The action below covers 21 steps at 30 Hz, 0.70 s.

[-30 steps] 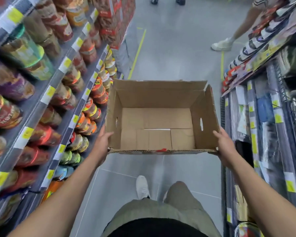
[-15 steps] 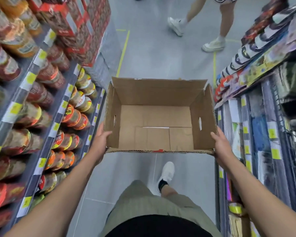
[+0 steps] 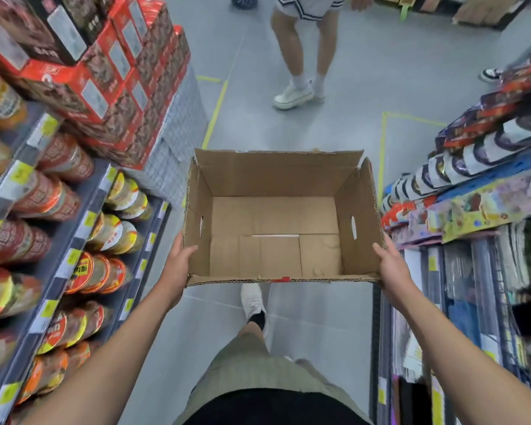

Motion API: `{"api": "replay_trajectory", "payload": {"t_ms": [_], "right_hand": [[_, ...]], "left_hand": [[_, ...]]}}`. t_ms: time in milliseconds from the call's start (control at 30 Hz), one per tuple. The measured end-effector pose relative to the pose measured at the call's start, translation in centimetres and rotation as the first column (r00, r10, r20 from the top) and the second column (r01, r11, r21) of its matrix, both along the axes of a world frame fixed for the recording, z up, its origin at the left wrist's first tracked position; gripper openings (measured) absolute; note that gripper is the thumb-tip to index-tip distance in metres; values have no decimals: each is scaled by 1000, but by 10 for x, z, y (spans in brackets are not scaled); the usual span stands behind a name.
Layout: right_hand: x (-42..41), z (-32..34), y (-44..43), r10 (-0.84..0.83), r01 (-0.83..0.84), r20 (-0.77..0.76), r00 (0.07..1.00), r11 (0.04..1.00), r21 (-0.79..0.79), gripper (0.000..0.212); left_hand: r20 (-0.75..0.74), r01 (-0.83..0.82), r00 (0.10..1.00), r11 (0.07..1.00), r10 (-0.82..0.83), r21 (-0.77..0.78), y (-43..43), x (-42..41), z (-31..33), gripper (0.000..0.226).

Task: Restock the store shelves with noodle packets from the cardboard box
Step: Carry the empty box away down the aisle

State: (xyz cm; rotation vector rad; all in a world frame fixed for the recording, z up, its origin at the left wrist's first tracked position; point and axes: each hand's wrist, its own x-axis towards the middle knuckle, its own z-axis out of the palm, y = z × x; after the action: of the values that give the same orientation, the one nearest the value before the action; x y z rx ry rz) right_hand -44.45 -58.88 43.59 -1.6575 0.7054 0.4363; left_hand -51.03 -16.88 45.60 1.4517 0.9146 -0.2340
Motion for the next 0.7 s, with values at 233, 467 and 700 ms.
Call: {"api": "replay_trajectory", "payload": {"t_ms": [233,467,700], "right_hand": [[123,6,13,-3,3,-7,1000,998,-57,59],[239,12,26,124,-122,4,992,980,-159,52],[394,4,47,405,-405,-44,913,890,-212,51]], "left_hand": [[-51,52,997,996,-56,-78,19,124,-9,62],[-72,-65,996,986,55,-155,18,221,-15,53],[-168,-315,941,940,292,-131,7,279,-47,69]]}}
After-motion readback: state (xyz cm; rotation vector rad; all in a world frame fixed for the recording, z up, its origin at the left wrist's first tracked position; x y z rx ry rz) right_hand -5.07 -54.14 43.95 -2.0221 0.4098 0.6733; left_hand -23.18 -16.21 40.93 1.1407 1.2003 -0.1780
